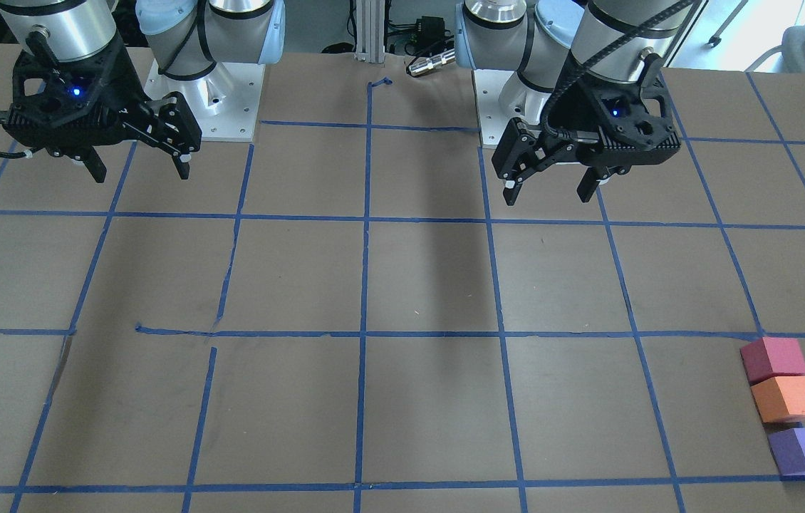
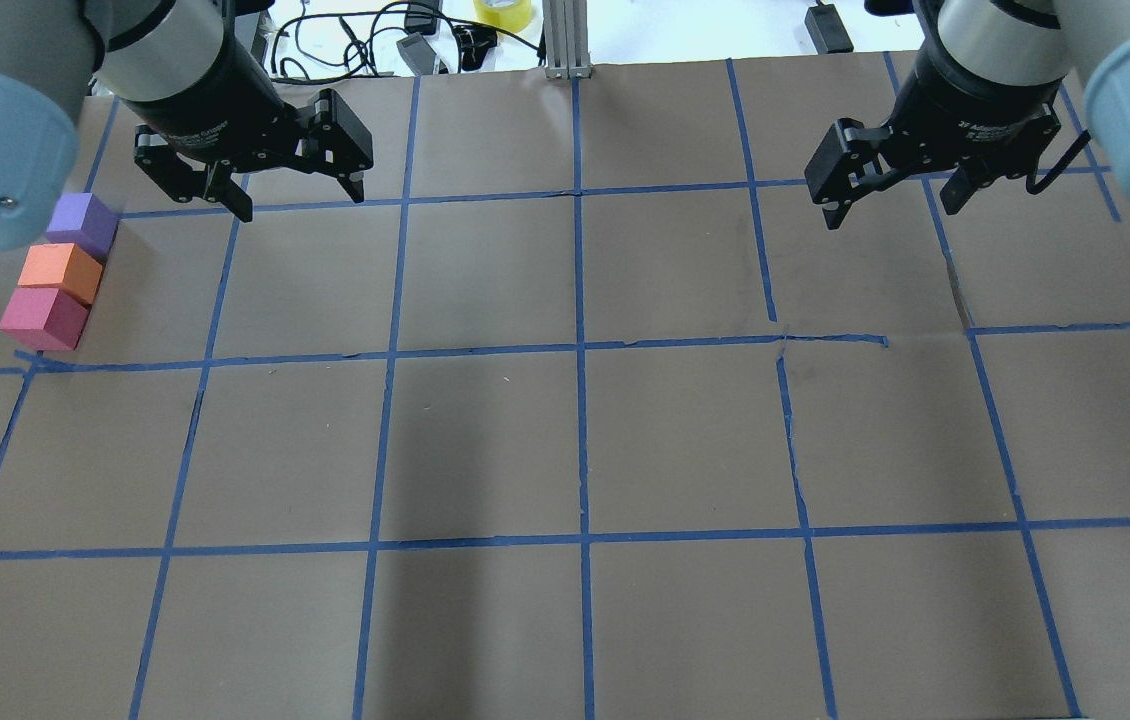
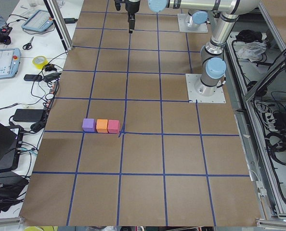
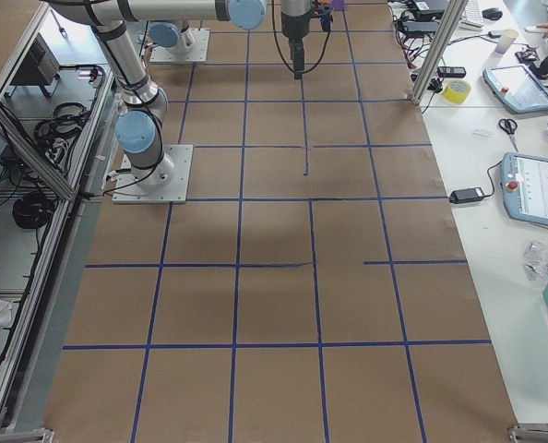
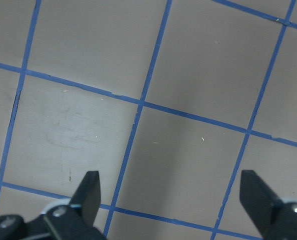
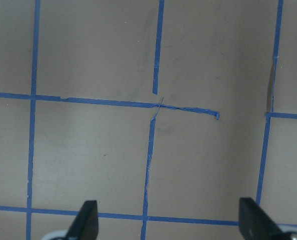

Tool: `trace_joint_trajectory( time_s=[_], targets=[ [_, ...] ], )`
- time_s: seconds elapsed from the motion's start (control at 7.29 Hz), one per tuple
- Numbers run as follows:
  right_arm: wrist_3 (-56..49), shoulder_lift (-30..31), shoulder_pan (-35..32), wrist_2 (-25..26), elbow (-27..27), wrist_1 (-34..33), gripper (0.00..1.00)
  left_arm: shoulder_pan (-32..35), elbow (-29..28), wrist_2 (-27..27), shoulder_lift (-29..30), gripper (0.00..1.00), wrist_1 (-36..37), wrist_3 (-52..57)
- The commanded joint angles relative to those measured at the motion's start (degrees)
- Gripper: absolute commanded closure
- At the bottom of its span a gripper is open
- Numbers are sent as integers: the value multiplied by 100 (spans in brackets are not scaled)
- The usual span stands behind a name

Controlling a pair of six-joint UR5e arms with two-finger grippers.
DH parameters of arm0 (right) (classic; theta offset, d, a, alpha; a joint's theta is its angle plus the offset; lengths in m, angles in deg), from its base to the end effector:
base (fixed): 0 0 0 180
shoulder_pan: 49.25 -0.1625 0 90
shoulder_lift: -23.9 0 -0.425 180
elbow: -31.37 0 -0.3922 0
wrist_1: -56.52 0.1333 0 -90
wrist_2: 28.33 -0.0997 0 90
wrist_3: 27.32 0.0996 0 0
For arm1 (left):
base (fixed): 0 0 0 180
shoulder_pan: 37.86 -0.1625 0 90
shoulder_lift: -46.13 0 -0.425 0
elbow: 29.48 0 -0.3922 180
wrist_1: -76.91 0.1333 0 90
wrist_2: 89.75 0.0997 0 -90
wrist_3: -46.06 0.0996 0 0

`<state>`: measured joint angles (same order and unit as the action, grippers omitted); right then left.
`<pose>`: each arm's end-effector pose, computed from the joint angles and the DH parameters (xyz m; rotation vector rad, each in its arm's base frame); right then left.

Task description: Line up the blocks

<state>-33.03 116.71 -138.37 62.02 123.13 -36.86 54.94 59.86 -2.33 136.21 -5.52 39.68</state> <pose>0.1253 -0.4804 0.5026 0.1315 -3.1260 0.1203 -0.1623 -0.4982 0.5071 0.0912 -3.0767 0.2130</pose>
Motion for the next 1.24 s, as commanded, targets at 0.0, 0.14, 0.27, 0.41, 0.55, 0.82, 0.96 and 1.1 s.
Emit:
trace_joint_trajectory(
  time_s=[0.0,0.14,0.27,0.41,0.55,0.82,0.96,1.1],
  targets=[
    [17,0,0,0,0,-5,0,80,4,21,1,0,-201,392],
    [-1,0,0,17,0,-5,0,2,-65,47,-25,0,-516,740],
    [-1,0,0,17,0,-5,0,10,-75,73,-87,0,-624,1335],
    [-1,0,0,26,0,-5,0,19,-83,21,-44,0,-616,1062],
    [17,0,0,17,0,-5,0,10,-75,21,-78,0,-616,1008],
    [17,0,0,26,0,3,0,10,-22,109,-96,0,-572,1016],
    [-1,0,0,26,0,3,0,10,-22,109,-96,0,-572,1016],
    [17,0,0,26,0,3,0,10,-4,109,-105,0,-563,1024]
  ],
)
